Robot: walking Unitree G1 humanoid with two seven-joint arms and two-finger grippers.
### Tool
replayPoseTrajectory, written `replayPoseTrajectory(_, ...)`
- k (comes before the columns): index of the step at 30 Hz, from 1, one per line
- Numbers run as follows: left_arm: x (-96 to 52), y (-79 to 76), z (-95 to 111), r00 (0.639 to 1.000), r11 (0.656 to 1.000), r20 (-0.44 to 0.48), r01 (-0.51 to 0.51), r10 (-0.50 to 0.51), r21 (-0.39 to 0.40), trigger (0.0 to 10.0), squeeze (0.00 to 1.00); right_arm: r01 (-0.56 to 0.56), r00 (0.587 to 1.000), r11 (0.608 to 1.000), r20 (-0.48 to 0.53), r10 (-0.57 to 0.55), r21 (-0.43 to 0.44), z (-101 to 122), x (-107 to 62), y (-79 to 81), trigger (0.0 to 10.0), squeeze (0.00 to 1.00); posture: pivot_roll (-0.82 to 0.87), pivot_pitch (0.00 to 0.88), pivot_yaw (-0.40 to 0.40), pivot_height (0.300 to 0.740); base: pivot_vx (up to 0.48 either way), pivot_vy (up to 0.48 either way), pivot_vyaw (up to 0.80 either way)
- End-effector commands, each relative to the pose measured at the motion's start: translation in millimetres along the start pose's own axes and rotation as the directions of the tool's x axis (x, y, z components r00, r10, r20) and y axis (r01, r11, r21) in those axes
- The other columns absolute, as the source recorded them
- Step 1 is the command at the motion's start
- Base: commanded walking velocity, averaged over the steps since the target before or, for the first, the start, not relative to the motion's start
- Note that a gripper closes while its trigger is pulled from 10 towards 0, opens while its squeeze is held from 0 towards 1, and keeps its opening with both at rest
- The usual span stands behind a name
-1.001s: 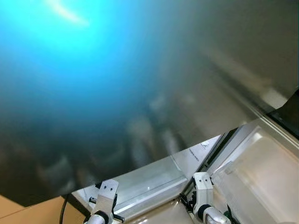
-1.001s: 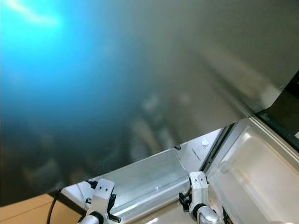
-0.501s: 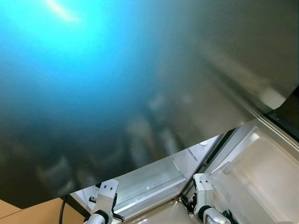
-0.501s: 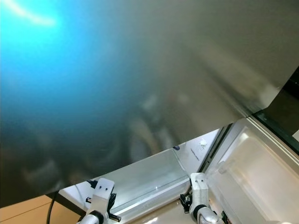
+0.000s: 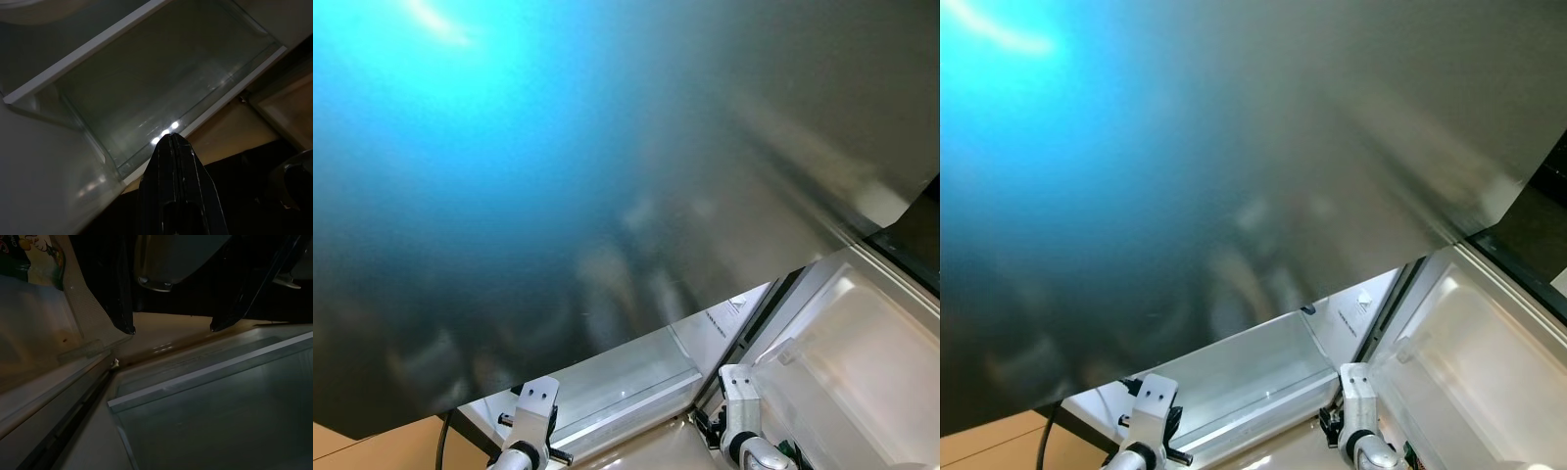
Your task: Restocking fridge
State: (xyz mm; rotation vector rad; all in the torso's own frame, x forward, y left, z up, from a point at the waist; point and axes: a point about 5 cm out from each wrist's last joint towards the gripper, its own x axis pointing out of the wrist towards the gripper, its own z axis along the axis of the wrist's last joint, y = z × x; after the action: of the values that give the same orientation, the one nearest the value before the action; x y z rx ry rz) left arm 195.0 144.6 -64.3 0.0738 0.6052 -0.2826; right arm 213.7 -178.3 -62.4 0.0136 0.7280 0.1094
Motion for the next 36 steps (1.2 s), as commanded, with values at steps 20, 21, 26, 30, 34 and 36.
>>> replayPoseTrajectory(20,-4.2,-1.5,-8.4,1.000,0.999,-0.014,-0.008,0.007,-0.033,10.0,0.00,0.000,1.000,1.000,-0.022,-0.001,-0.014,-6.7,-1.7,1.2,10.0,0.00,-0.12,0.102,-0.015,0.740,-0.309,0.000,0.00)
replayPoseTrajectory(21,-4.3,-1.6,-8.5,1.000,0.999,-0.014,-0.008,0.007,-0.033,10.0,0.00,-0.001,1.000,1.000,-0.023,0.000,-0.015,-6.8,-1.7,1.3,10.0,0.00,-0.12,0.102,-0.016,0.740,-0.360,0.000,0.00)
replayPoseTrajectory(26,-4.7,-1.9,-9.1,1.000,0.999,-0.014,-0.008,0.008,-0.034,10.0,0.00,-0.002,1.000,1.000,-0.024,0.002,-0.017,-7.5,-2.0,1.3,10.0,0.00,-0.12,0.099,-0.017,0.740,-0.364,0.000,0.00)
replayPoseTrajectory(30,-5.1,-2.2,-9.6,1.000,0.999,-0.014,-0.008,0.008,-0.035,10.0,0.00,-0.004,1.000,1.000,-0.024,0.003,-0.019,-7.5,-2.0,1.4,10.0,0.00,-0.12,0.099,-0.017,0.740,-0.371,0.000,0.00)
replayPoseTrajectory(34,-5.1,-2.3,-9.7,1.000,0.999,-0.015,-0.008,0.008,-0.035,10.0,0.00,-0.004,1.000,1.000,-0.024,0.004,-0.020,-7.4,-2.0,1.4,10.0,0.00,-0.12,0.099,-0.017,0.740,-0.371,0.000,0.00)
replayPoseTrajectory(36,-5.1,-2.5,-9.7,1.000,0.999,-0.014,-0.009,0.008,-0.036,10.0,0.00,-0.005,1.000,1.000,-0.023,0.004,-0.020,-7.0,-1.9,1.2,10.0,0.00,-0.13,0.102,-0.018,0.740,-0.369,0.000,0.00)
